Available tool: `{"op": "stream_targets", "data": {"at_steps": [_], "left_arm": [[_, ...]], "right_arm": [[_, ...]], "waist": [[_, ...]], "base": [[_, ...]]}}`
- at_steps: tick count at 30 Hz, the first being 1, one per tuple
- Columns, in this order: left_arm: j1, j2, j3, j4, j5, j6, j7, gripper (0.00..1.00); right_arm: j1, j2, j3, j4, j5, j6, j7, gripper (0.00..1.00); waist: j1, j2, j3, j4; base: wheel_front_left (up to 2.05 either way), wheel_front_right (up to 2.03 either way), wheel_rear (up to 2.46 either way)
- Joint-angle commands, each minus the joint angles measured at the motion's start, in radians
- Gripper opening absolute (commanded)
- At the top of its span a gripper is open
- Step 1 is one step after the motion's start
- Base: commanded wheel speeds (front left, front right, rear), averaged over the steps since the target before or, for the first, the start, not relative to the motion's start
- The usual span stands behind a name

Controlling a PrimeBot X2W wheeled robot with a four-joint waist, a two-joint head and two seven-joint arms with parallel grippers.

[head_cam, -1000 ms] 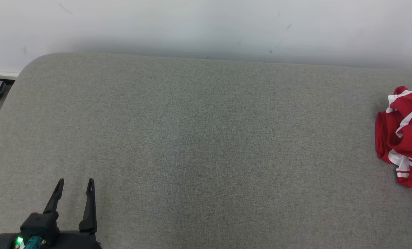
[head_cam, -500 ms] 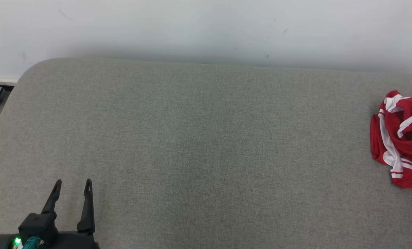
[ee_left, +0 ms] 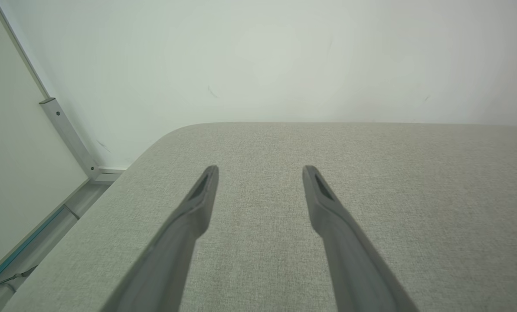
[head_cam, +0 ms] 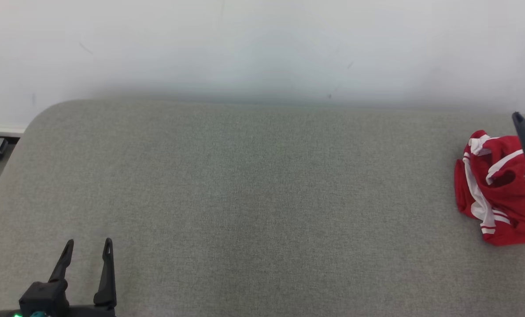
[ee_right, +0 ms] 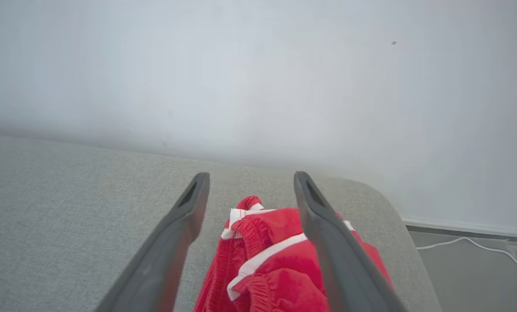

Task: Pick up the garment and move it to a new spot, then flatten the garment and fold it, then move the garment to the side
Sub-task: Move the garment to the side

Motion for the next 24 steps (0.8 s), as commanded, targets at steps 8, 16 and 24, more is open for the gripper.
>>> {"op": "stream_targets", "data": {"at_steps": [8,16,24], "left_arm": [[0.055,0.027,0.012,-0.021,-0.017,0.019,0.005,1.0],[0.089,0.044,0.029,-0.051,-0.027,0.044,0.009,1.0],[0.107,0.045,0.027,-0.063,-0.033,0.056,0.01,1.0]], "right_arm": [[0.122,-0.005,-0.045,-0.118,0.016,-0.002,-0.156,1.0],[0.242,-0.007,-0.326,-0.27,-0.102,-0.002,-0.162,1.0],[0.476,0.069,-0.67,-0.428,-0.335,-0.002,-0.162,1.0]], "waist": [[0.0001,0.0,-0.067,-0.01],[0.0001,0.0,-0.086,-0.036],[0.0001,0.0,-0.107,-0.054]], "base": [[0.0,0.0,0.0],[0.0,0.0,0.0],[0.0,0.0,0.0]]}}
